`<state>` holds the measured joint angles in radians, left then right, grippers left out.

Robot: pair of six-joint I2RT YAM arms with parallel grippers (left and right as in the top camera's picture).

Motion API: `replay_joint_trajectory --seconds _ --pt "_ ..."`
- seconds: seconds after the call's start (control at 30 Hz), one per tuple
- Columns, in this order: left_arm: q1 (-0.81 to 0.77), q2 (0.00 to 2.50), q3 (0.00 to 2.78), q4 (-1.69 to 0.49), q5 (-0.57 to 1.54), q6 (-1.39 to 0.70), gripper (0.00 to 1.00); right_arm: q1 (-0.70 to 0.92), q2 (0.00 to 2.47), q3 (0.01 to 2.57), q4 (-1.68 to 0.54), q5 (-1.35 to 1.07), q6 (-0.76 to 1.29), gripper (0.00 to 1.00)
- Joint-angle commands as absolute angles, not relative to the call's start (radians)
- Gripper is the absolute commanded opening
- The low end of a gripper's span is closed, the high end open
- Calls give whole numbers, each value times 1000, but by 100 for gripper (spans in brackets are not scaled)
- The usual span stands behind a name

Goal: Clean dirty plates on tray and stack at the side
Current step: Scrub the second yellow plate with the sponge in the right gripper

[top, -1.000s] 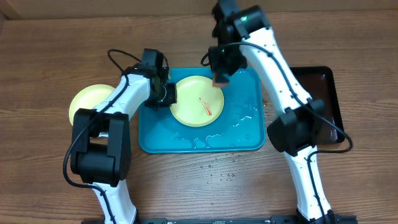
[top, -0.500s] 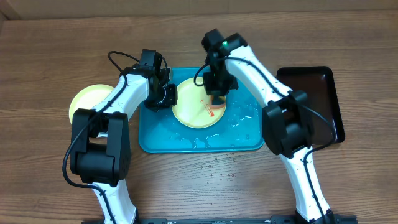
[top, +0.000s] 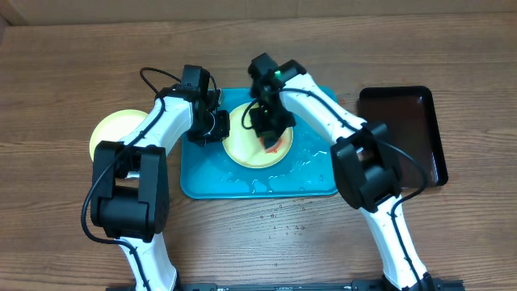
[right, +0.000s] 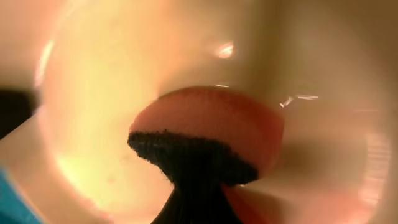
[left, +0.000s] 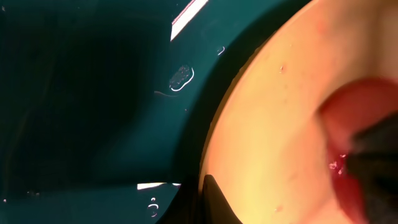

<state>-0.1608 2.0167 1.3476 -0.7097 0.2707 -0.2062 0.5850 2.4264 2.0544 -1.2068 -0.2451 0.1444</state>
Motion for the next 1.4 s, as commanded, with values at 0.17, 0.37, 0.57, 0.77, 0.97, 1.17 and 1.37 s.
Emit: replay_joint_trajectory --seconds 0.17,0.37,0.57,0.77,0.97,1.17,1.37 --pt "-144 2035 1348 -706 334 -206 4 624 2450 2026 -1331 -245 51 4" --pt "-131 2035 1348 -710 334 -205 4 545 2450 2026 -1378 -124 52 4" --pt "-131 2035 1348 -717 329 -205 4 462 2450 2030 -1323 -27 51 4" --pt "-131 2035 1348 -728 326 -194 4 450 2450 2030 -1179 -141 51 4" --pt "-131 2035 1348 -728 327 -194 4 516 2450 2030 -1056 -303 52 4" --pt "-131 2035 1348 -728 327 -194 4 617 2450 2030 -1026 -316 52 4" --pt "-131 2035 1348 -728 326 -194 4 646 2450 2030 -1121 -315 58 4"
